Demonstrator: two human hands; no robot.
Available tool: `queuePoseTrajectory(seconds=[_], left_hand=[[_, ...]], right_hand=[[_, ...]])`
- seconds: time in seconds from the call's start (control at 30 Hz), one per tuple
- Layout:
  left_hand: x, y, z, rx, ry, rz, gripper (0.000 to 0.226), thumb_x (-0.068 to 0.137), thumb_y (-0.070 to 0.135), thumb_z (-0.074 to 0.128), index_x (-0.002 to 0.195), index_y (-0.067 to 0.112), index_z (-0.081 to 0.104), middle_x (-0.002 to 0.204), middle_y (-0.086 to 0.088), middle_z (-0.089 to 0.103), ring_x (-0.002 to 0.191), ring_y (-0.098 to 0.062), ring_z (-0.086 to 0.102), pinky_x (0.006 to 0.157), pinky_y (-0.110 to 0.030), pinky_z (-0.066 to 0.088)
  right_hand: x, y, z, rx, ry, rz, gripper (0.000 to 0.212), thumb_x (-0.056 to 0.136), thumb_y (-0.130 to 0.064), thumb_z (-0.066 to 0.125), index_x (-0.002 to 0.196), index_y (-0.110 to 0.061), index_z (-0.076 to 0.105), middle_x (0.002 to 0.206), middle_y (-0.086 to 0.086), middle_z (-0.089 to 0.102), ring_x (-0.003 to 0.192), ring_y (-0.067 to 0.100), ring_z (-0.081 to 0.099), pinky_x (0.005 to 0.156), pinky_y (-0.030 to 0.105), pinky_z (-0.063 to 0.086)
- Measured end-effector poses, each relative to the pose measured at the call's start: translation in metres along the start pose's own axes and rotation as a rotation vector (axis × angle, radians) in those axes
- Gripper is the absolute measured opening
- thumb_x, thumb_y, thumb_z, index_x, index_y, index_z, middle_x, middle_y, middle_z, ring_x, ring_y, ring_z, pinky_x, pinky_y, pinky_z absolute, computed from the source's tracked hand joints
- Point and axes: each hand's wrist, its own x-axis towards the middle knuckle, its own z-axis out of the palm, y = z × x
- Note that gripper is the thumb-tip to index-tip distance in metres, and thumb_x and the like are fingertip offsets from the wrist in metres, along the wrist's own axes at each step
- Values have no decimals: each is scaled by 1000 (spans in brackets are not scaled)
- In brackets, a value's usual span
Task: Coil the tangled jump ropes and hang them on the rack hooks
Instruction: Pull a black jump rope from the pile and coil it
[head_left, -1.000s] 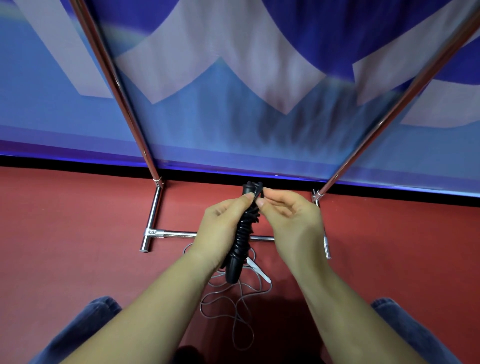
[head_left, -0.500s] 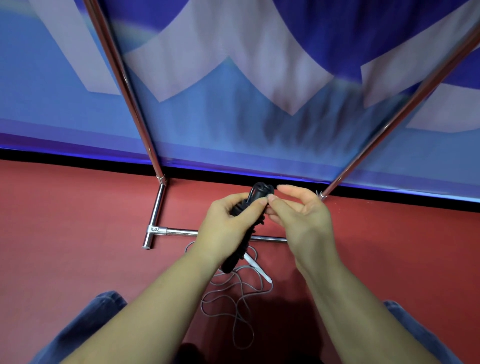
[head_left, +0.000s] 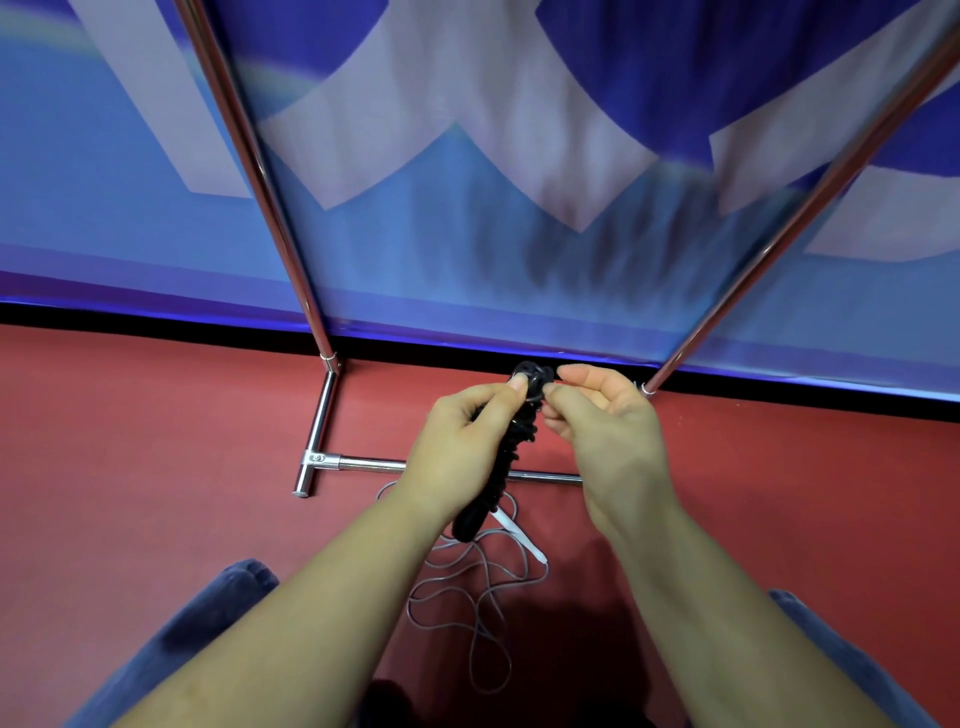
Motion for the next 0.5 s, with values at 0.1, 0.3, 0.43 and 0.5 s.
queuePoseTrajectory(seconds=[0.1,0.3,0.43,0.5], left_hand=[[-5,4,6,56,14,34,31,85,54,50,69,36,70,59,11,65,51,-7,56,59,-28,41],[-29,1,22,147,65,70,49,77,68,42,87,30,71,76,9,72,66,-11,64,71,-37,50],[-54,13,29,278,168,131,48,74,72,37,91,36,64,81,16,70,83,-10,66,82,-41,52],[-72,21,31,324,232,153,46,74,72,38,93,37,62,79,20,69,83,-6,65,80,-35,51]], right_hand=[[-13,-6,1,3,-71,-56,17,79,-9,72,92,-11,62,68,-5,66,58,-1,62,56,12,47],[-37,-3,-4,-21,94,-170,15,87,-6,63,80,-20,65,72,-2,68,60,0,63,59,14,50],[-60,-9,-5,-60,235,-315,13,89,-8,62,89,-20,68,78,-12,67,68,-7,64,69,14,51],[-74,-13,-6,-10,296,-309,9,88,-8,64,92,-13,70,78,-7,69,66,-5,64,71,19,54]])
